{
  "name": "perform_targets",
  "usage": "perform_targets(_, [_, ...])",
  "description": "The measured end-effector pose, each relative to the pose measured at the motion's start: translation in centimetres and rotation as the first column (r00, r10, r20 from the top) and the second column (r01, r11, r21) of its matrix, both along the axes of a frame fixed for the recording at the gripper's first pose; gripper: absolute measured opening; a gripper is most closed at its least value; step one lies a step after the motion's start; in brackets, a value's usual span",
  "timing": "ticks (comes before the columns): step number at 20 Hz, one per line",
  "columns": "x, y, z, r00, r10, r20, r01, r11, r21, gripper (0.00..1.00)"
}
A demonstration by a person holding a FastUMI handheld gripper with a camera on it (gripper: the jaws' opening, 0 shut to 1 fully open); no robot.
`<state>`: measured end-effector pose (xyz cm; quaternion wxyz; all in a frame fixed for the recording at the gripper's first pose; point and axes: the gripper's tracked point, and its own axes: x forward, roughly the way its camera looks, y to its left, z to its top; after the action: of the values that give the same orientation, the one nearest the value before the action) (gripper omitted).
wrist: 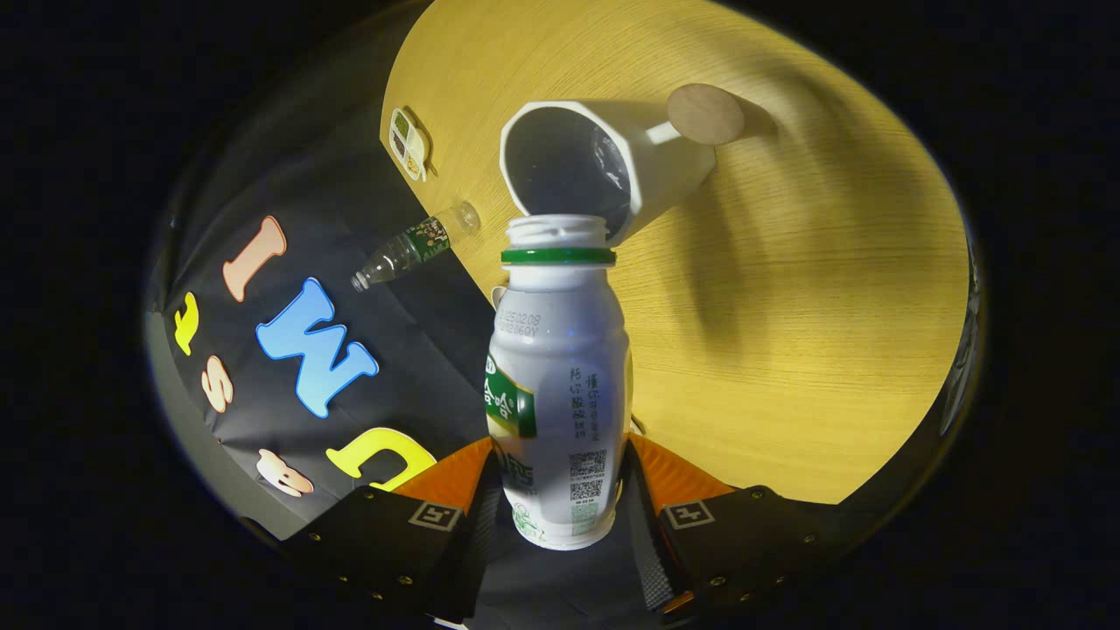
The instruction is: Take the bottle from table, then pour the juice into the cup, finally place the bottle on the coaster
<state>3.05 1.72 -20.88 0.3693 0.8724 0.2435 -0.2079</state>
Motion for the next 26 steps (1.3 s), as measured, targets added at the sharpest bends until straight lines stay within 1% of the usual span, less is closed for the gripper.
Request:
perform_targets(4, [-0.3, 0.0, 0.0, 1.0, 0.006, -0.006, -0.006, 1.0, 0.002, 0.69])
perform_targets(8, [-0.1, 0.2, 0.0, 1.0, 0.018, 0.002, -0.018, 1.0, -0.022, 0.69])
perform_targets(9, [-0.1, 0.4, 0.0, 0.999, 0.034, 0.003, -0.034, 0.998, -0.048, 0.69])
perform_targets(11, [-0.3, 0.7, -0.7, 0.996, 0.089, -0.002, -0.089, 0.988, -0.129, 0.69])
perform_targets(14, [-0.6, 0.5, -1.3, 0.992, 0.125, -0.001, -0.122, 0.962, -0.244, 0.69])
perform_targets(17, [-1.1, 0.5, -2.4, 0.984, 0.175, -0.012, -0.168, 0.921, -0.352, 0.69])
perform_targets(21, [-1.7, 0.4, -3.8, 0.97, 0.241, -0.024, -0.222, 0.844, -0.488, 0.69])
perform_targets(23, [-2.0, 0.7, -4.6, 0.96, 0.279, -0.034, -0.251, 0.796, -0.55, 0.69])
perform_targets(26, [-1.9, 0.7, -5.2, 0.942, 0.331, -0.047, -0.281, 0.708, -0.648, 0.69])
